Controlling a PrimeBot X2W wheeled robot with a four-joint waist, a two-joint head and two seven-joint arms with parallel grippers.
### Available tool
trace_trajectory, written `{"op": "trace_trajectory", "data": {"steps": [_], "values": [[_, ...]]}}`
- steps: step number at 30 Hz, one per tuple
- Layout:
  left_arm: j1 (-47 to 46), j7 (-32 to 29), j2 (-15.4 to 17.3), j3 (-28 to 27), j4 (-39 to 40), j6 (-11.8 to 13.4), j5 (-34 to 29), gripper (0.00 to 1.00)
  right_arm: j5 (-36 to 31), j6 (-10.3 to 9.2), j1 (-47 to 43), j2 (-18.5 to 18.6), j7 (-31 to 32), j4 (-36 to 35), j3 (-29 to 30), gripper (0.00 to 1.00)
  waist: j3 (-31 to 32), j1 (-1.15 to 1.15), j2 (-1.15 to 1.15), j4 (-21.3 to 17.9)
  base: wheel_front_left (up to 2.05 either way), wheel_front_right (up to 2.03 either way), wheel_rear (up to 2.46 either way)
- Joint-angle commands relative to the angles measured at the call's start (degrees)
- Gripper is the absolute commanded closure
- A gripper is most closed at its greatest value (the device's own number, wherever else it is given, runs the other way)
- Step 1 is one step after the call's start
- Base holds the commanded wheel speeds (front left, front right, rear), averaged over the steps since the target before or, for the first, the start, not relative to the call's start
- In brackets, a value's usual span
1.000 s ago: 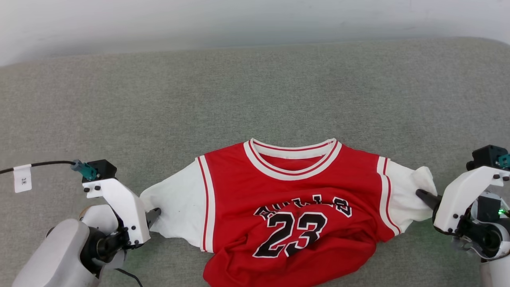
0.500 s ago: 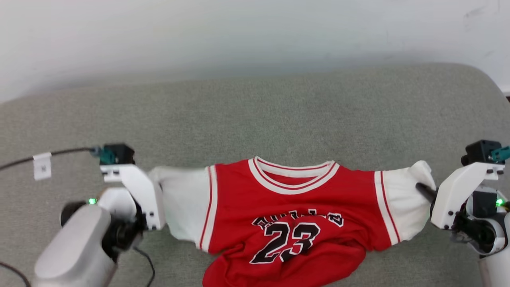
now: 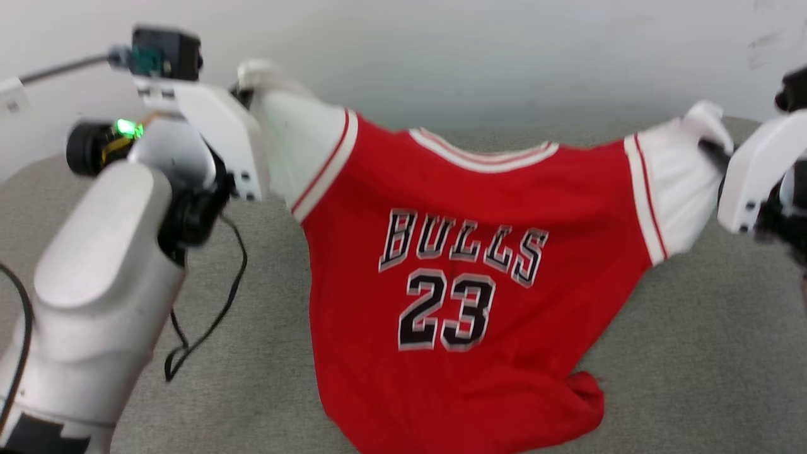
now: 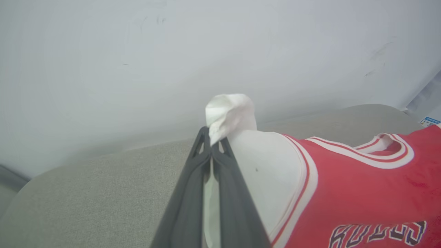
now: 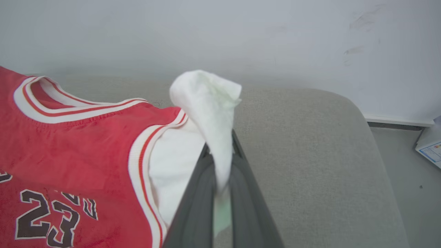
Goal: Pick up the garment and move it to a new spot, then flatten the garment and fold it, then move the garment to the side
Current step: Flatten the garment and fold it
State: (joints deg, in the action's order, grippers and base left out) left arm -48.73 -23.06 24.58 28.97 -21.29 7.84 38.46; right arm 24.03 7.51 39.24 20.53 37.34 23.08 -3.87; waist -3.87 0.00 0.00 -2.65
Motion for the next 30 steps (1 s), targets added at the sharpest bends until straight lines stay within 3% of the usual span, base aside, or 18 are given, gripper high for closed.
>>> {"op": "trace_trajectory", "data": {"steps": [1,9,18,30], "values": [[-1.3,0.4,-0.1,-0.4,-0.5,-0.1,-0.1,1.00,0.1,-0.04,1.8,0.9,-0.4,0.2,-0.5,1.00,-0.6,0.00,0.00,-0.4,0.00,0.00,0.00],[-15.4,6.8,-1.7,-2.3,-8.2,-0.8,-2.8,1.00,0.8,-0.04,18.3,2.8,-6.0,5.5,-5.7,1.00,-5.1,0.00,0.00,-2.3,0.00,0.00,0.00],[-30.5,17.1,-1.1,-3.8,-14.5,-3.1,-6.3,1.00,-1.3,-0.04,35.5,3.1,-17.6,11.8,-8.3,1.00,-13.0,0.00,0.00,-3.9,0.00,0.00,0.00],[-43.2,24.7,-0.7,-5.2,-19.5,-4.8,-7.8,1.00,-1.6,-0.04,50.0,2.5,-30.8,19.3,-12.2,1.00,-21.4,0.00,0.00,-4.9,0.00,0.00,0.00]]}}
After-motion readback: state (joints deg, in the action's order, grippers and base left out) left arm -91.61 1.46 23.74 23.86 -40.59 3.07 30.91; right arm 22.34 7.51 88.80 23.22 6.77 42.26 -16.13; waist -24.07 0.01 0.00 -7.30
